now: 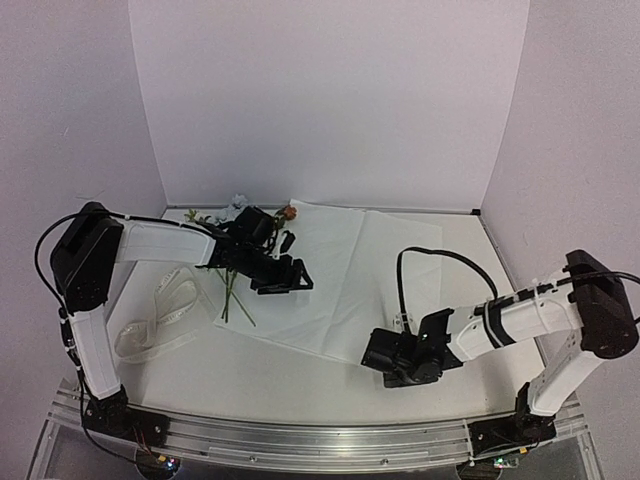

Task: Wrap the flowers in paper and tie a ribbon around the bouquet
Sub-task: Adjust the flattened wrapping paper at the center of the board.

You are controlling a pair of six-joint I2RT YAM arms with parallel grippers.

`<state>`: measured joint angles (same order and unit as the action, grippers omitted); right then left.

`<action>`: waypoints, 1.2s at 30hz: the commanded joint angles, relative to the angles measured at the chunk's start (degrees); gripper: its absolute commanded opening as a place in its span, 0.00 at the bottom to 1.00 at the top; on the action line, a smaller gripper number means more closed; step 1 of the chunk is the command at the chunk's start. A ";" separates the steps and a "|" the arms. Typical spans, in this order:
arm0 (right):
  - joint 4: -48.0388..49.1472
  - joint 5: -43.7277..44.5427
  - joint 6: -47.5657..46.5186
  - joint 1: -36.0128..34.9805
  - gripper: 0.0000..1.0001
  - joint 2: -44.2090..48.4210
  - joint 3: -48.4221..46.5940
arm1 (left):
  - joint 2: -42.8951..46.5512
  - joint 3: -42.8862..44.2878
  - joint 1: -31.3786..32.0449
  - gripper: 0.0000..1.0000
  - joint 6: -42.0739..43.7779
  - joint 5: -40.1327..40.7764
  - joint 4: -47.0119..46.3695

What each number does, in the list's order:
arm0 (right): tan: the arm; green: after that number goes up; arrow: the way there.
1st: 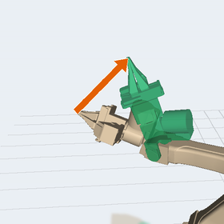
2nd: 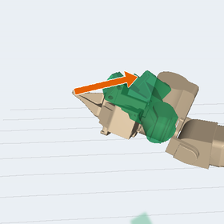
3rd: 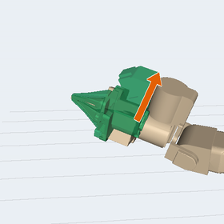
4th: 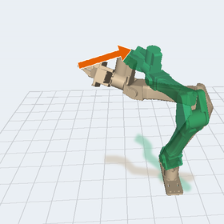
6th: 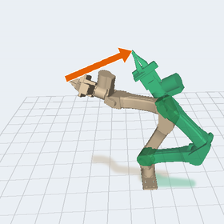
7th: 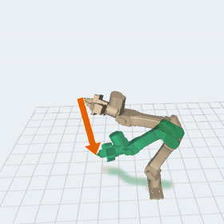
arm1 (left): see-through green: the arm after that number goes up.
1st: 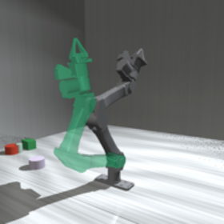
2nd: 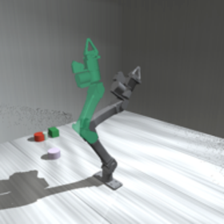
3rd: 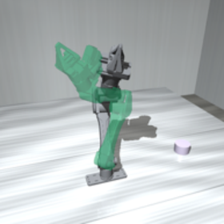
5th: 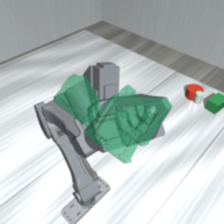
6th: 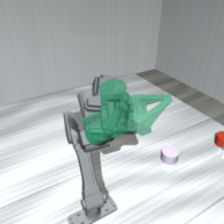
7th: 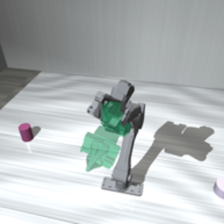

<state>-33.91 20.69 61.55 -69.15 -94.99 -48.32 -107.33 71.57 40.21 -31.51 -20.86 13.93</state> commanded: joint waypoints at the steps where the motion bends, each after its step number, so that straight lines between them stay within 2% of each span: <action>1: -3.51 2.53 -0.49 2.00 0.46 9.80 0.89 | -4.70 7.57 5.21 0.74 2.00 1.19 -1.32; 5: -8.42 3.69 -6.73 7.21 0.58 18.22 1.74 | -11.69 17.23 8.72 0.73 3.70 4.76 0.03; 9: -9.60 -4.56 -10.57 18.31 0.67 23.23 3.15 | -20.23 28.96 10.63 0.73 4.83 10.47 2.05; 11: -10.10 -5.75 -13.90 21.72 0.72 25.20 2.51 | -24.35 33.73 11.12 0.73 5.30 13.69 2.15; 15: -11.45 -8.81 -17.39 27.71 0.76 27.07 0.45 | -32.10 43.48 11.28 0.75 4.76 17.89 4.66; 17: -11.67 -9.81 -18.12 29.94 0.77 27.88 -0.04 | -34.91 46.89 11.29 0.76 4.77 17.40 4.54; 23: -12.24 -11.53 -20.06 33.51 0.78 28.34 -1.14 | -39.02 50.96 12.74 0.78 7.72 12.74 4.91; 30: -13.52 -10.30 -22.60 35.65 0.78 28.43 -2.28 | -42.79 54.50 16.14 0.69 11.62 15.34 17.20; 32: -13.93 -9.88 -23.20 36.09 0.78 28.51 -2.47 | -42.81 53.07 17.01 0.66 12.81 15.81 20.10; 36: -14.28 -9.57 -23.89 36.67 0.78 28.26 -2.71 | -39.26 44.17 19.60 0.65 17.33 15.58 20.38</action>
<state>-46.57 9.57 39.47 -33.15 -67.68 -48.63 -147.73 123.72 56.89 -19.02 -4.39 24.76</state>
